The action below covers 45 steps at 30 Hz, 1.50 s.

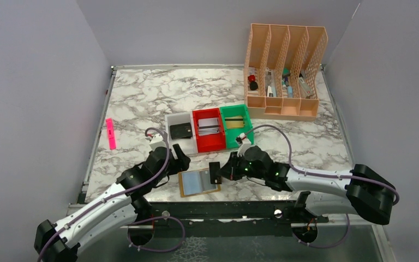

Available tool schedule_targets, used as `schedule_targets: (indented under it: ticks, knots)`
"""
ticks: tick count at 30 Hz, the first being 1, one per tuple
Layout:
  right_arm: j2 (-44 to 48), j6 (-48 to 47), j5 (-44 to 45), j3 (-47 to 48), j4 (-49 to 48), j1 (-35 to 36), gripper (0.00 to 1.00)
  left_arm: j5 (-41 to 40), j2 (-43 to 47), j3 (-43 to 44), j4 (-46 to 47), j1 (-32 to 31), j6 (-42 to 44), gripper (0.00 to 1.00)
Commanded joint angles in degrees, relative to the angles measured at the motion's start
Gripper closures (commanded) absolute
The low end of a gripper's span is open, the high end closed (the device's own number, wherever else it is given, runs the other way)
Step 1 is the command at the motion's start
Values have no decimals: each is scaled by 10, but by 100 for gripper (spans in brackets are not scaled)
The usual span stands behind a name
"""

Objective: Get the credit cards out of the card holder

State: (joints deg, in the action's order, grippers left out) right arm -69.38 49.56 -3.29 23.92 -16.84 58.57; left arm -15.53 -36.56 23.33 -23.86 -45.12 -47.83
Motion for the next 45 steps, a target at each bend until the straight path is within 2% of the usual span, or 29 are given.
schedule_targets:
  ticks: [1,5,6,11,19,27,34,45]
  knots:
    - [21,-83,17,43,17,4,99,-116,45,-7,-59,-2,-50,24]
    - [11,-145,52,92,53,4,99,-167,108,-29,-95,-2,-95,22]
    - [-20,-206,87,143,66,5,99,-190,148,-40,-118,-2,-131,16]
    - [-87,-295,138,230,63,6,99,-218,148,-34,-145,-2,-157,14]
    - [-185,-405,150,335,18,7,99,-233,160,-34,-157,-2,-178,13]
    - [-336,-519,145,482,61,8,99,-244,204,-41,-169,-2,-186,12]
    - [-457,-601,220,595,114,7,99,-248,236,-47,-173,-2,-186,12]
    - [-550,-742,249,658,109,9,97,-246,252,-51,-172,-2,-183,12]
